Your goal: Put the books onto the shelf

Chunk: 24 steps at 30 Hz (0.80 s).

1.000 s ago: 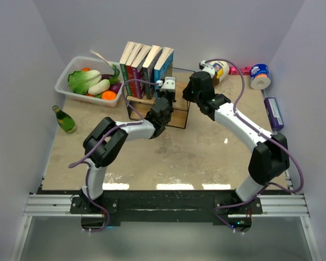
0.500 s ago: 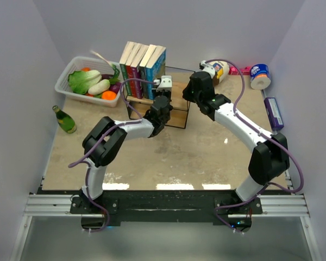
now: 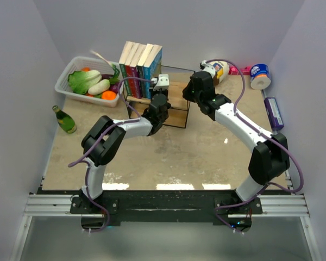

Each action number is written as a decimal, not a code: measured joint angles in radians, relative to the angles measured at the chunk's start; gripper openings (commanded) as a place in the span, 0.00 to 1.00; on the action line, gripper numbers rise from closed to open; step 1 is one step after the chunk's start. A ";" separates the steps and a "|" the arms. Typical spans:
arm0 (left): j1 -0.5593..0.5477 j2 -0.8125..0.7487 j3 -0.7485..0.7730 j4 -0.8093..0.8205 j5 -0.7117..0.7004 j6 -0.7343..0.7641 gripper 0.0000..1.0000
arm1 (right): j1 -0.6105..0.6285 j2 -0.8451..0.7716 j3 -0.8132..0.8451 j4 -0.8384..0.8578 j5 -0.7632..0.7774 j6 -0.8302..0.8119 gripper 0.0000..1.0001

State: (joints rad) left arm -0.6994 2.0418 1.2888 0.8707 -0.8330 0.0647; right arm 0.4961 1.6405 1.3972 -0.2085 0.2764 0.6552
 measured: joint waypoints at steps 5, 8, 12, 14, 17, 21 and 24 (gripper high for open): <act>0.005 0.000 0.000 -0.018 -0.018 0.000 0.00 | -0.002 0.000 -0.004 0.011 -0.008 0.001 0.00; 0.006 0.000 0.002 -0.027 -0.029 0.000 0.00 | -0.002 0.000 -0.006 0.017 -0.011 0.001 0.00; 0.006 -0.001 0.002 -0.028 -0.035 -0.001 0.01 | -0.002 0.000 -0.008 0.022 -0.015 0.004 0.00; 0.006 -0.005 0.001 -0.035 -0.031 -0.002 0.02 | -0.002 0.000 -0.008 0.022 -0.017 0.005 0.00; 0.008 -0.028 -0.016 -0.055 -0.007 -0.001 0.08 | -0.002 0.000 -0.008 0.022 -0.018 0.007 0.00; 0.008 -0.074 -0.042 -0.075 0.023 0.000 0.11 | -0.002 0.000 -0.008 0.022 -0.019 0.008 0.09; 0.003 -0.114 -0.060 -0.083 0.041 0.003 0.14 | -0.002 0.000 -0.008 0.022 -0.020 0.008 0.17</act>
State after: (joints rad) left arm -0.6968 1.9274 1.2285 0.7879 -0.7921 0.0681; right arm 0.4942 1.6405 1.3891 -0.1867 0.2565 0.6636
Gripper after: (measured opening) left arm 0.116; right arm 0.109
